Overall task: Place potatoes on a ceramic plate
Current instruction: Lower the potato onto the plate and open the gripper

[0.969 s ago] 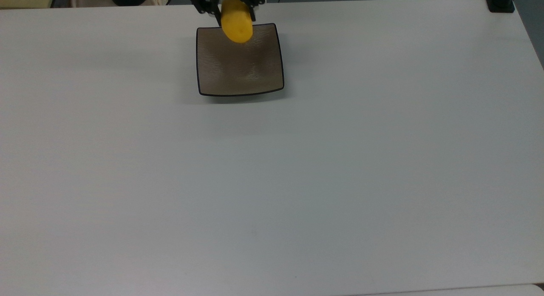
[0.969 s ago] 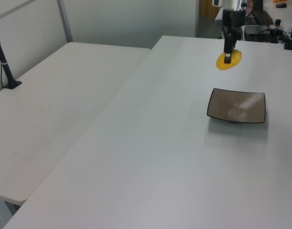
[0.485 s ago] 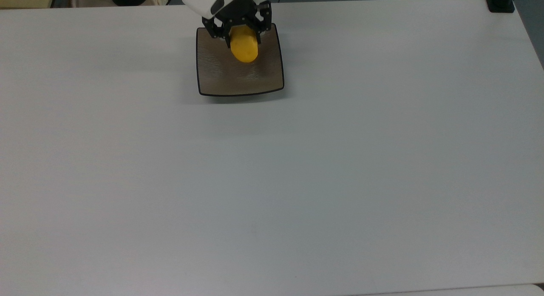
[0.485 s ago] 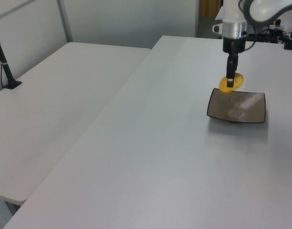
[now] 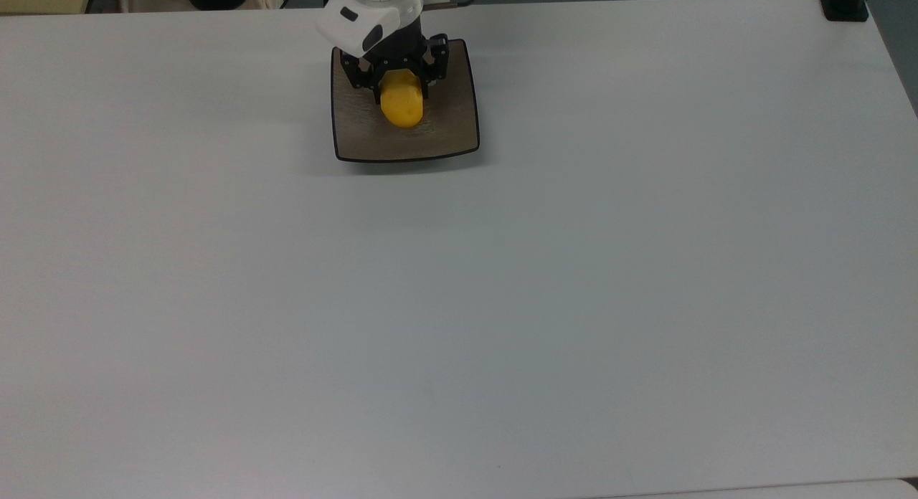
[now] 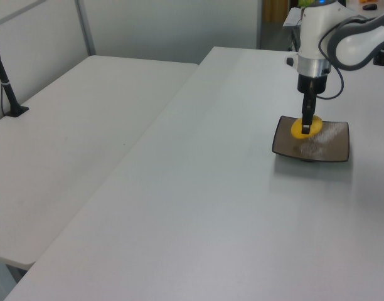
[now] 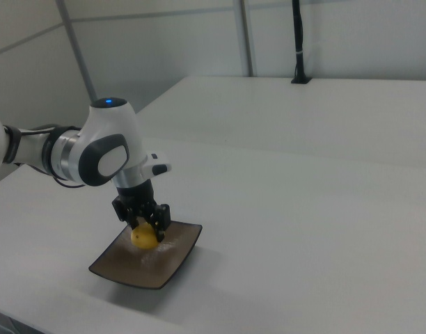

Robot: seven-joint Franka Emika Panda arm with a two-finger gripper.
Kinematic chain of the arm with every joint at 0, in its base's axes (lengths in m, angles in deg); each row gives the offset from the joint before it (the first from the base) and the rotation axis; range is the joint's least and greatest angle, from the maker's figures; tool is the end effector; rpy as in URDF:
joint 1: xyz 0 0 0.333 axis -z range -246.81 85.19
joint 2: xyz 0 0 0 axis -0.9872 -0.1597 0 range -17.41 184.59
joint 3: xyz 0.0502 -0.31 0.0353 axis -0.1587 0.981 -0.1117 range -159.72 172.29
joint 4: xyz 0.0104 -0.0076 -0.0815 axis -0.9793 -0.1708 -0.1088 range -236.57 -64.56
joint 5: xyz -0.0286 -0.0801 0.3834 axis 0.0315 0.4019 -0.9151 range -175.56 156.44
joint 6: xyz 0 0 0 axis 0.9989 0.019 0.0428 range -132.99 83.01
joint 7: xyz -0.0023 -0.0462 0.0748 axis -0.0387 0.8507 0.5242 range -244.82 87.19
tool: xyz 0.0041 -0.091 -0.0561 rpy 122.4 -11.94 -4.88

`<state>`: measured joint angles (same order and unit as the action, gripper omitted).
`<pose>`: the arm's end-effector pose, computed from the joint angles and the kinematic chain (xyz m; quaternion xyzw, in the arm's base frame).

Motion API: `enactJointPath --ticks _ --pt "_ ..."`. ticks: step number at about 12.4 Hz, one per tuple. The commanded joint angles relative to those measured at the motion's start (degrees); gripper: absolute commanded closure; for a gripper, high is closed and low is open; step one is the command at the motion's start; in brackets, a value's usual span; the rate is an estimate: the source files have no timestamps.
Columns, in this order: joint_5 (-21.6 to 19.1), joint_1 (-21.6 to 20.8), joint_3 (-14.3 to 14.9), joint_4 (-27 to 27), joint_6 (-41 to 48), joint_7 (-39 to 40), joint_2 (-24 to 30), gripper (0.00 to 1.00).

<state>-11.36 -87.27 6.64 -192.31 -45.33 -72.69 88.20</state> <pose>0.4981 0.0544 0.3819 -0.9952 -0.0971 -0.0017 0.0128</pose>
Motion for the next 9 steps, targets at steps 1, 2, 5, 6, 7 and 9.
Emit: enactJointPath --ticks 1,2,5,6,7,9 --pt "0.74 -0.13 -0.09 -2.81 -2.30 0.82 0.75 0.93" --pt "1.70 -0.13 -0.09 -3.69 -2.39 0.73 0.57 0.88" --pt "1.88 0.48 -0.09 -3.78 -2.13 0.55 0.04 0.49" --pt "1.88 0.49 -0.09 -3.70 -2.22 0.47 -0.39 0.33" --pt "1.88 0.49 -0.09 -3.61 -2.13 0.29 -0.40 0.20" --pt "1.88 0.49 -0.09 -3.43 -1.69 0.29 -0.31 0.03"
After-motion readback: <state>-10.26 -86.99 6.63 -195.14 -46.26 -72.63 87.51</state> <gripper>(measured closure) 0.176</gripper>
